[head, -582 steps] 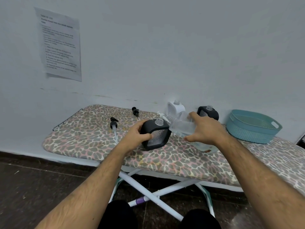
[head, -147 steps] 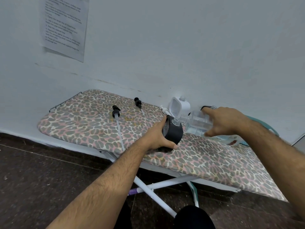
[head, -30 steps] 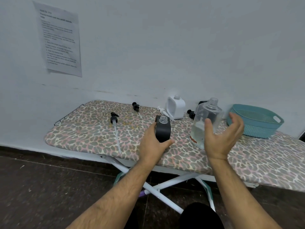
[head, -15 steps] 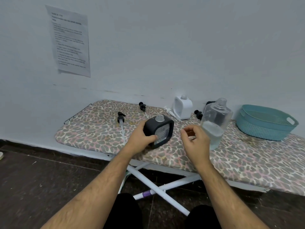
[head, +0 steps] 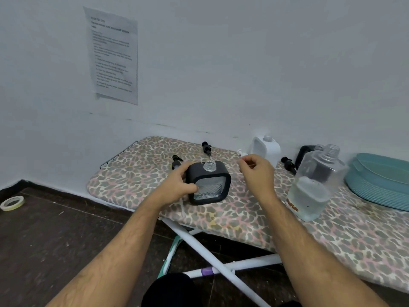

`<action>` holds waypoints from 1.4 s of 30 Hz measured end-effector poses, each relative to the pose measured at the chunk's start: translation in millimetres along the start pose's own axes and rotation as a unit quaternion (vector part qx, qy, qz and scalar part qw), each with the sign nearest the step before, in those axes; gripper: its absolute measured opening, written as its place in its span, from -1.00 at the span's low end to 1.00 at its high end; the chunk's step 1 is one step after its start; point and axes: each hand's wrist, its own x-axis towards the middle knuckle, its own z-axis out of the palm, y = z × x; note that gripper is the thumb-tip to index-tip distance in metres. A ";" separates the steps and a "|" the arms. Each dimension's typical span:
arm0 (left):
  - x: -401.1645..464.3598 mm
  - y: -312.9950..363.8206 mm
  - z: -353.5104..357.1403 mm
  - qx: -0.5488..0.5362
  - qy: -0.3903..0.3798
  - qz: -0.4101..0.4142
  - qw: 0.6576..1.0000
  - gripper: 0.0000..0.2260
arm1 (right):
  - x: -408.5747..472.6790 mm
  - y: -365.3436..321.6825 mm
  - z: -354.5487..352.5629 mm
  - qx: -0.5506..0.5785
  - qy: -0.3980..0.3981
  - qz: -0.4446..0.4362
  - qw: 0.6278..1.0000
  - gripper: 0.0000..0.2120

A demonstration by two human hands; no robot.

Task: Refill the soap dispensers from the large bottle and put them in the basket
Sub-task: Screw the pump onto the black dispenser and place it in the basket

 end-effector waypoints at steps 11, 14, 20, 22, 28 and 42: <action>13.7 -6.9 -29.8 -0.015 -0.017 -0.003 1.000 -0.42 | 94.2 -8.3 74.9 0.019 -0.137 0.097 0.986 -0.80; 18.5 -3.2 -31.1 -0.017 -0.035 0.004 0.999 -0.44 | 117.8 -4.0 87.6 -0.015 -0.155 0.096 0.983 -0.75; 18.1 -11.3 -38.1 -0.035 -0.057 -0.021 0.998 -0.44 | 152.4 17.3 123.8 -0.038 -0.183 0.133 0.973 -0.58; 17.4 -14.9 -40.0 -0.040 -0.064 -0.020 0.997 -0.44 | 160.1 22.2 135.7 -0.051 -0.192 0.153 0.968 -0.59; 20.5 -21.7 -44.2 -0.049 -0.071 -0.014 0.996 -0.44 | 176.0 33.7 161.2 -0.131 -0.219 0.158 0.954 -0.53; 22.2 -30.5 -39.7 -0.047 -0.024 -0.013 0.999 -0.46 | 144.1 17.3 120.0 0.087 -0.178 0.142 0.970 -0.74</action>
